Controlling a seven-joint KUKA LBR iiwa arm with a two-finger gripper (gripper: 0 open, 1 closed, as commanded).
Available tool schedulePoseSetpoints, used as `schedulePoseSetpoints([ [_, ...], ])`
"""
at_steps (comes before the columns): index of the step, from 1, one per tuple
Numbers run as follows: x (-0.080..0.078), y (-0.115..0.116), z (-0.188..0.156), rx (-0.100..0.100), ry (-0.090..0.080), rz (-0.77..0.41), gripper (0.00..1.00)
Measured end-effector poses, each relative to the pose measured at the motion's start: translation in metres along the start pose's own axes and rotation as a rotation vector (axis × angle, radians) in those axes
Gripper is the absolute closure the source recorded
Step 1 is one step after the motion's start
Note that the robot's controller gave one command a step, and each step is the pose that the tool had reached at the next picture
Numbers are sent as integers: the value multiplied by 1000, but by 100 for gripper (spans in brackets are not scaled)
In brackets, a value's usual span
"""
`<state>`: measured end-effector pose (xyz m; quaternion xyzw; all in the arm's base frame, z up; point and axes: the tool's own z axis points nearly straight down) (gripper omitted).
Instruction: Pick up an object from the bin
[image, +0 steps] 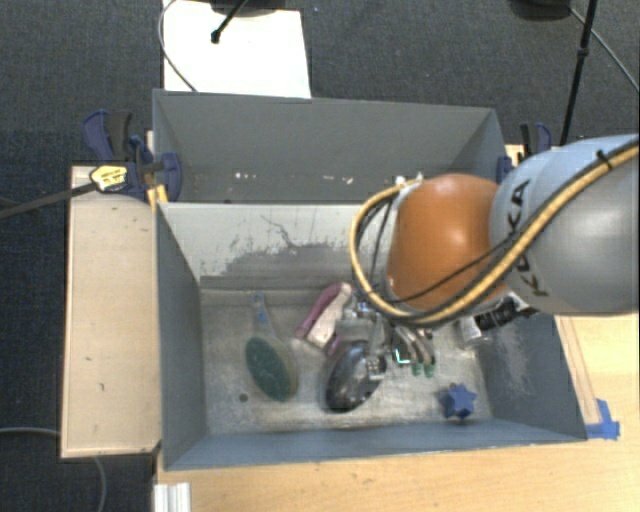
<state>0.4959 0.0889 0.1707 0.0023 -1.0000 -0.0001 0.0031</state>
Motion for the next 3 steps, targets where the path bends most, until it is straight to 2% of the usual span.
schedulePoseSetpoints([
  [1, -18, -37, 98, -5, -11, 333, 0],
  [2, -20, -36, 96, -5, -15, 335, 100],
  [3, -21, -69, -84, -1, -15, 106, 100],
])
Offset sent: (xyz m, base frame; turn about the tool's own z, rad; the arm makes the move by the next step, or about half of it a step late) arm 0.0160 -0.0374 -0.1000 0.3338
